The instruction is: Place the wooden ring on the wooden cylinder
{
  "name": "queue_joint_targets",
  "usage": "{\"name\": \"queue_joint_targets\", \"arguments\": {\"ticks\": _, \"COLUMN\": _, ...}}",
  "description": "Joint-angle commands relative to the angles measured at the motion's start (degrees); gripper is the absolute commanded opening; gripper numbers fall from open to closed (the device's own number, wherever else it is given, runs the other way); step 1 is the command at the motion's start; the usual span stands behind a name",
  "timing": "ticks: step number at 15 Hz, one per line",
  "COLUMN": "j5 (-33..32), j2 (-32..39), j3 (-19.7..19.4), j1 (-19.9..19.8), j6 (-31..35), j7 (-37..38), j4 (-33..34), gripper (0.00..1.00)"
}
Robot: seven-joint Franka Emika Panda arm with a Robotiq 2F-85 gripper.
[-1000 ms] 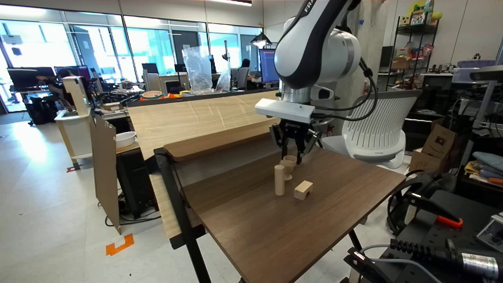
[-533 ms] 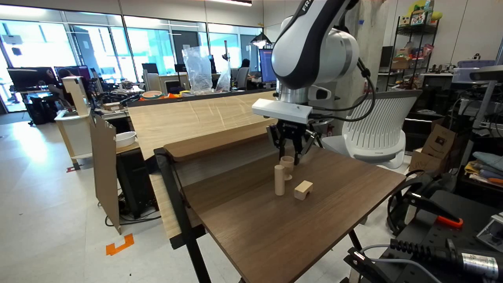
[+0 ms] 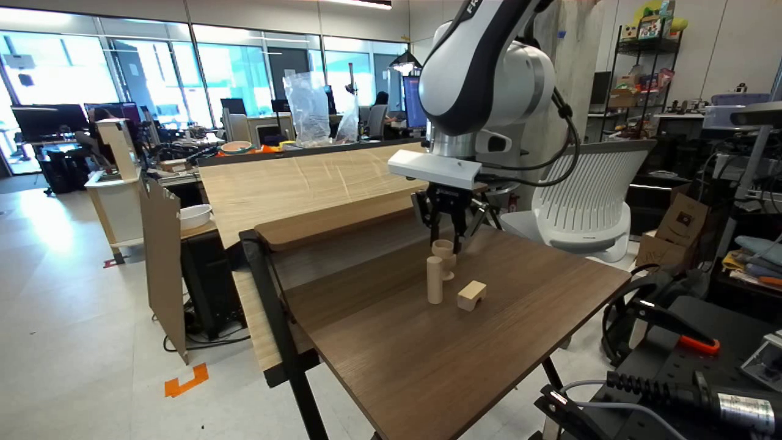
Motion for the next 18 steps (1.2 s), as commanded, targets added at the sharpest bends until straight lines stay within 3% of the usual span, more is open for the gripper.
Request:
{"name": "queue_joint_targets", "arguments": {"ticks": 1, "j5": -0.83, "j2": 0.48, "j3": 0.23, "j1": 0.14, "j6": 0.22, "j7": 1.52, "j4": 1.08, "gripper": 0.20}}
{"name": "queue_joint_targets", "arguments": {"ticks": 18, "j5": -0.62, "j2": 3.75, "j3": 0.40, "j1": 0.39, "j6": -0.48, "j7": 1.90, "j4": 4.60, "gripper": 0.20}}
